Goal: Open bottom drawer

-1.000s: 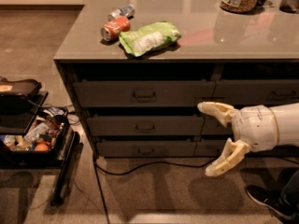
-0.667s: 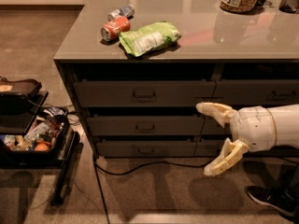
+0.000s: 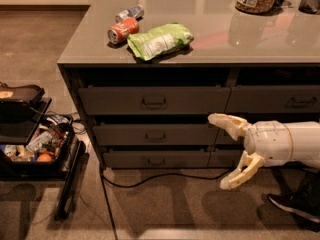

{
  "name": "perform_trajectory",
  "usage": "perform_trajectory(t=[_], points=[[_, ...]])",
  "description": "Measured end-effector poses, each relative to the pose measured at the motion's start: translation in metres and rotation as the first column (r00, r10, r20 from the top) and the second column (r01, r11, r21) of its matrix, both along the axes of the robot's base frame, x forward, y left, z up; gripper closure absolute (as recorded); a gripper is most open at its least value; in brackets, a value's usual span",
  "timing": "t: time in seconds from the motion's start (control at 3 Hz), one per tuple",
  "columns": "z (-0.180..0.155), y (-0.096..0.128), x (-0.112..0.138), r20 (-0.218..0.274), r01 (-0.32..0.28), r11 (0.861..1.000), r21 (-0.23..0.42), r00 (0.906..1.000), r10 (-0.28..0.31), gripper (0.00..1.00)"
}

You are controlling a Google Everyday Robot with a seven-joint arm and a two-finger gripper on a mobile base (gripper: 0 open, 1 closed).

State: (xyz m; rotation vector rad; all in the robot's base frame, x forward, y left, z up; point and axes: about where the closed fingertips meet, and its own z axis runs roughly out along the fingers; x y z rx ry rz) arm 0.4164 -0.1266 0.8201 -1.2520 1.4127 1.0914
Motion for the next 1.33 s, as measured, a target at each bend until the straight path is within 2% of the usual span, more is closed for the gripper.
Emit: perform_trajectory(t=[0.33, 0.67, 1.0, 1.33], points=[[-0.008, -0.001, -0.004, -0.035, -0.054, 0.979, 0.195, 0.9975, 0.062, 0.0], [-0.008, -0.001, -0.004, -0.035, -0.054, 0.979, 0.195, 0.9974, 0.062, 0.0], [-0.012, 0.008, -0.004, -0.032, -0.078, 0.973, 0.216, 0.9957, 0.087, 0.0], [-0.018, 0.048, -0.018, -0.034, -0.193, 0.928, 0.318, 0.976, 0.215, 0.0]])
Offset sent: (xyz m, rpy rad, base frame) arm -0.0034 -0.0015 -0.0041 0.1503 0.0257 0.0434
